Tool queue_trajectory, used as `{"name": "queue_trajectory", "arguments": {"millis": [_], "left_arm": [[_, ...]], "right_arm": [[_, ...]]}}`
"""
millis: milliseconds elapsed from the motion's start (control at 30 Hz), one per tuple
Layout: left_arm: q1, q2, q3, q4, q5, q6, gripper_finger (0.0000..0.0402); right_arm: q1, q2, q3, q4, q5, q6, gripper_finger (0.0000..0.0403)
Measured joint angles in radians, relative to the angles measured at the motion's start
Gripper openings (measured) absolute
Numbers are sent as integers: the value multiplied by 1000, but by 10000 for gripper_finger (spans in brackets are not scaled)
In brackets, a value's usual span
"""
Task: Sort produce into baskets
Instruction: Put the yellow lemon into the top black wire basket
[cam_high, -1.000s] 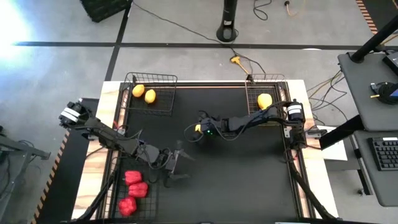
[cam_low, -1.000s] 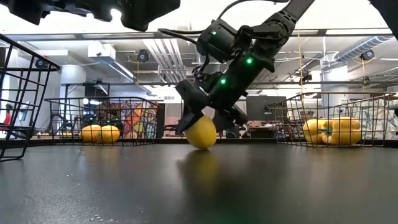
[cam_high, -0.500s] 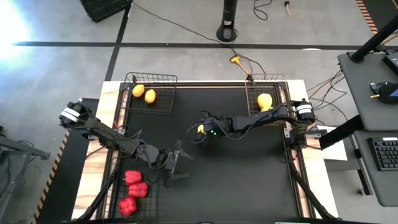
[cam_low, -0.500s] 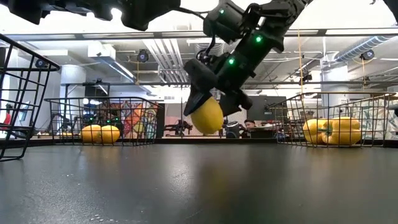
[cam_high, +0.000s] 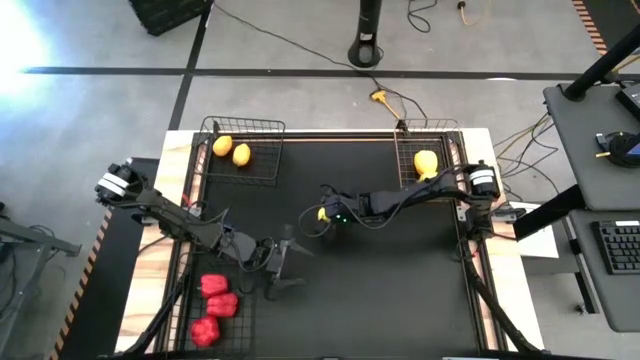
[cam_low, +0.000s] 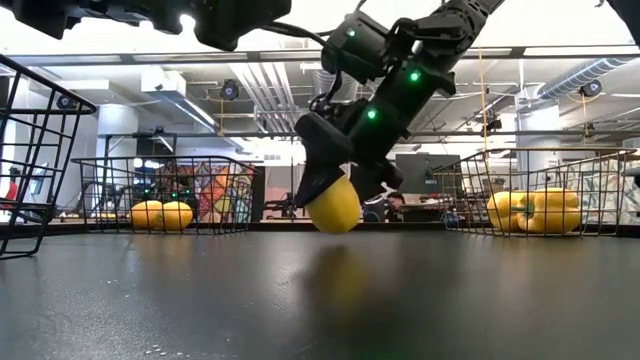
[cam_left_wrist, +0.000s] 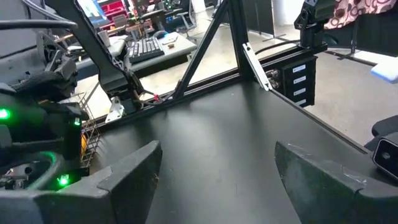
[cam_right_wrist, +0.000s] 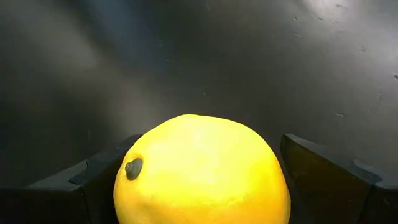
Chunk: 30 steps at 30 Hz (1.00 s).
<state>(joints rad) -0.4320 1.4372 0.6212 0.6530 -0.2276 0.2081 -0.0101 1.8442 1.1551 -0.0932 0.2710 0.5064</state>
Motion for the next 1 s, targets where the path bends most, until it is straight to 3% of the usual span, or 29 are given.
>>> {"name": "queue_trajectory", "arguments": {"millis": [400, 700, 1000], "left_arm": [[0, 0, 0, -2, -1, 0, 295], [0, 0, 0, 0, -1, 0, 295], [-1, 0, 0, -43, -19, 0, 295]], "right_arm": [[48, -3, 15, 31, -48, -160, 373], [55, 112, 14, 234, 131, -205, 373], [63, 123, 34, -41, 44, -99, 373]]}}
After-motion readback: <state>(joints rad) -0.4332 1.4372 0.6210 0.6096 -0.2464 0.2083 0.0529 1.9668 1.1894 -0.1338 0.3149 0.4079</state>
